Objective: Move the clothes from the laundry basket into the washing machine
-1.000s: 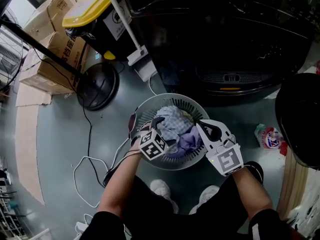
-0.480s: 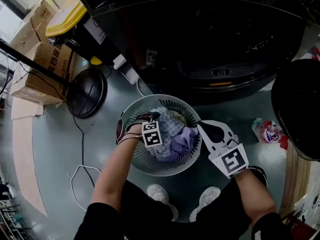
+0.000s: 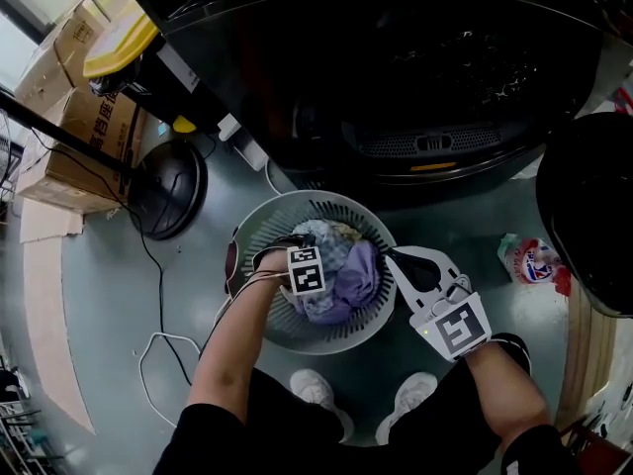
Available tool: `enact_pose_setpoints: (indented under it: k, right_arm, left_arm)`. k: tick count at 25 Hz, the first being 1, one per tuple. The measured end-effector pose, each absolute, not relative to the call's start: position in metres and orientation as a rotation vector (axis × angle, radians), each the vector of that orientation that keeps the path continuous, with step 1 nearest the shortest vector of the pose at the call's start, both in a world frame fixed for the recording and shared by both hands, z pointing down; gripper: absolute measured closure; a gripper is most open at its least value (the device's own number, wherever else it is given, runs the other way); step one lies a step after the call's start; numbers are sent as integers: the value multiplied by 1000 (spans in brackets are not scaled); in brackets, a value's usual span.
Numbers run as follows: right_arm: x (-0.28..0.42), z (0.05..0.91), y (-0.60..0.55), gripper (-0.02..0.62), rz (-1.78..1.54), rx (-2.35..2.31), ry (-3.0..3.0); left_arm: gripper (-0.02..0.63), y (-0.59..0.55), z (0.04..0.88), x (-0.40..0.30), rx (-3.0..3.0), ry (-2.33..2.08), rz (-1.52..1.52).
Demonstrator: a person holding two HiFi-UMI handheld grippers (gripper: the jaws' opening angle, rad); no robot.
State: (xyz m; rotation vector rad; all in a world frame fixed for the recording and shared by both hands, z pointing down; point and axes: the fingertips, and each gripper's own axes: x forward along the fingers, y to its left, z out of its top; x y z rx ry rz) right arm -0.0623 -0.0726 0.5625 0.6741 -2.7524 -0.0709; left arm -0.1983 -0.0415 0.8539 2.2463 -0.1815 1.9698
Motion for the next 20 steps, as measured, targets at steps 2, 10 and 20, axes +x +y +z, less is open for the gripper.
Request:
enact_pose_setpoints:
  k: [2,10,20]
  right_arm:
    - [-63,563,-71,589,-61,669,-2756]
    - [-63,563,-78,589,-36,682,-2779]
    - [-48,552,-98,589,-78,789,-2809]
  left_arm:
    - [397,-45,841,-198,2299,-229,1986]
    - [512,-42,777,-199,2450,-477,1878]
    - [515,-70,615,-195,2710,-1116,1549]
